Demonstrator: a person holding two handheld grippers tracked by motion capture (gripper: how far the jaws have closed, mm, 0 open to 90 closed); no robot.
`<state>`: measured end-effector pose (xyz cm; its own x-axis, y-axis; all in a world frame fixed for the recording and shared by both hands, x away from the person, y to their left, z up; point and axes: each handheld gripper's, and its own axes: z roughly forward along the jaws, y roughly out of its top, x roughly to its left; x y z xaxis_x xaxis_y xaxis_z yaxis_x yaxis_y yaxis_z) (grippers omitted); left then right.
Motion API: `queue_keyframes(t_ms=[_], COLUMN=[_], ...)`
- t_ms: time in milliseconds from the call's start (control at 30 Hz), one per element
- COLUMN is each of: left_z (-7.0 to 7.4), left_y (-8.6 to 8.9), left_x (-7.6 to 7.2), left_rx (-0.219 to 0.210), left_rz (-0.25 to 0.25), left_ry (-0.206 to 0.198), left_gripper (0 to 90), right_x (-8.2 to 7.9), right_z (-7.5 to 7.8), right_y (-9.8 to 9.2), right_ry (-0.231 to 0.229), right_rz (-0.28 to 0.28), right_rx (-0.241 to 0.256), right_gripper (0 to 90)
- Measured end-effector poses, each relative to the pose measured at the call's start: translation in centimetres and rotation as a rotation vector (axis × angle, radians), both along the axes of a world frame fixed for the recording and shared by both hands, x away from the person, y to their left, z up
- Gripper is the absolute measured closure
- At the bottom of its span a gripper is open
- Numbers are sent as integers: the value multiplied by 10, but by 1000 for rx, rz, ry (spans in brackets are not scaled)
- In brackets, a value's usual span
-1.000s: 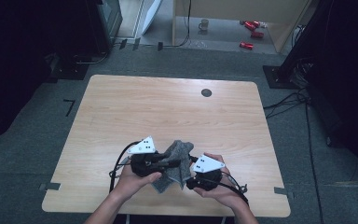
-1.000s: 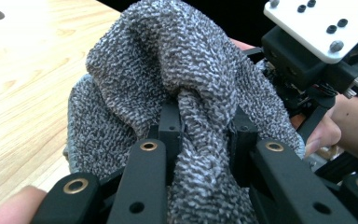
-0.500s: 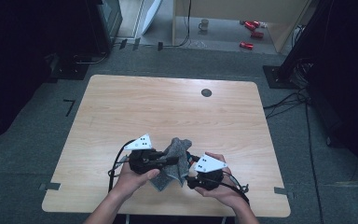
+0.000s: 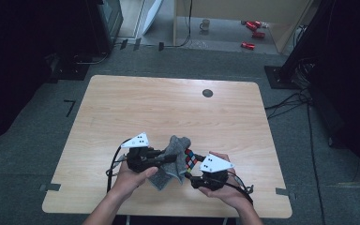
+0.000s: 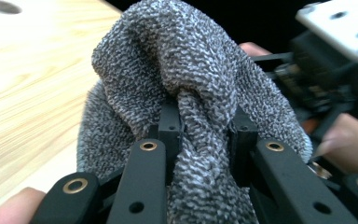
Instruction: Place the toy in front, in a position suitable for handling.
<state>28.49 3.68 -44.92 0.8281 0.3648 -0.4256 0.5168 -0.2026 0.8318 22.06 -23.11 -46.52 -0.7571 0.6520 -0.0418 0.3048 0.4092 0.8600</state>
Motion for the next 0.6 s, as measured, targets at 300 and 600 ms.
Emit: queue_keyframes(t_ms=[300,600], left_z=[13,9], left_y=[-11,-5], left_x=[-11,-8], left_rx=[-38,-65], left_rz=[-41,-60], left_ry=[-35,-18], left_gripper=[751,760], right_x=[-1,-2], right_z=[4,7], right_y=[1,-2], right_ry=[-11,-21], right_rz=[7,5], right_rx=[25,49], right_gripper=[347,347])
